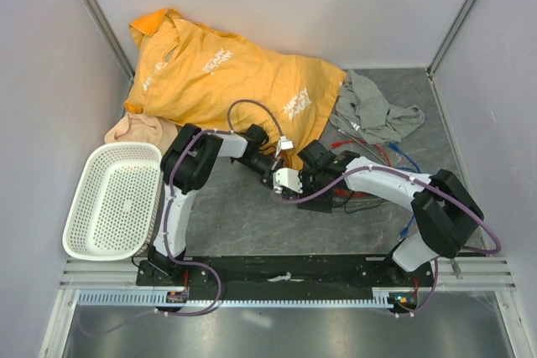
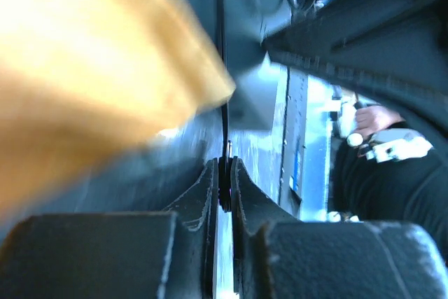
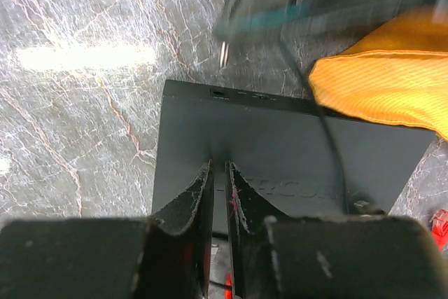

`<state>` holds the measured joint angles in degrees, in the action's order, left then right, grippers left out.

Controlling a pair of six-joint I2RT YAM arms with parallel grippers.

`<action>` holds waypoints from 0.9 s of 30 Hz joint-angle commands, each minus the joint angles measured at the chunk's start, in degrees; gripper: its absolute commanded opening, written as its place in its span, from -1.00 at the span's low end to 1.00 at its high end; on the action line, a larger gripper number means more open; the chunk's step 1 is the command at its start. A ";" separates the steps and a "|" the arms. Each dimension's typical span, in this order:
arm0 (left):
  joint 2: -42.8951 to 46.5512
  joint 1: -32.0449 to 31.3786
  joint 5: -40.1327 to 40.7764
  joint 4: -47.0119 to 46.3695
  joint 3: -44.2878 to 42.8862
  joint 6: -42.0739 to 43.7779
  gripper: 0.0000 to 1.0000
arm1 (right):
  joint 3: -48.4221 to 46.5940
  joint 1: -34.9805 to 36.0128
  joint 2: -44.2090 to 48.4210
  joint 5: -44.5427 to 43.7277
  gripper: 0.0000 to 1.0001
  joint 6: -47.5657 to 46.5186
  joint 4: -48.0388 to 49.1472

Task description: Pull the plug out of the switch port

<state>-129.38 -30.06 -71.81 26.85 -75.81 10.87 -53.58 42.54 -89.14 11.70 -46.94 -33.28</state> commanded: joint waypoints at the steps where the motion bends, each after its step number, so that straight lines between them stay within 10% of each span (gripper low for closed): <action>1: 4.30 5.45 1.95 -0.92 5.76 -0.15 -0.97 | 4.63 -0.01 -3.84 -2.48 -0.61 -1.31 -3.11; 9: 7.64 6.07 -6.41 1.54 5.41 1.08 -0.97 | 3.23 -0.01 -3.50 -2.13 -0.55 -0.61 -3.46; 16: 13.19 5.54 -4.05 3.11 2.78 -5.24 -0.97 | -9.77 -0.01 2.21 4.11 0.18 6.15 -7.50; 27: 13.28 5.54 -6.85 19.03 -5.31 5.03 -0.97 | -11.38 -0.53 4.07 2.72 0.34 5.89 -3.65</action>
<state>-118.76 -24.51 -75.64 39.77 -79.90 11.20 -64.60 42.26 -85.21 13.50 -41.58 -38.26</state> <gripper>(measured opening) 0.114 0.655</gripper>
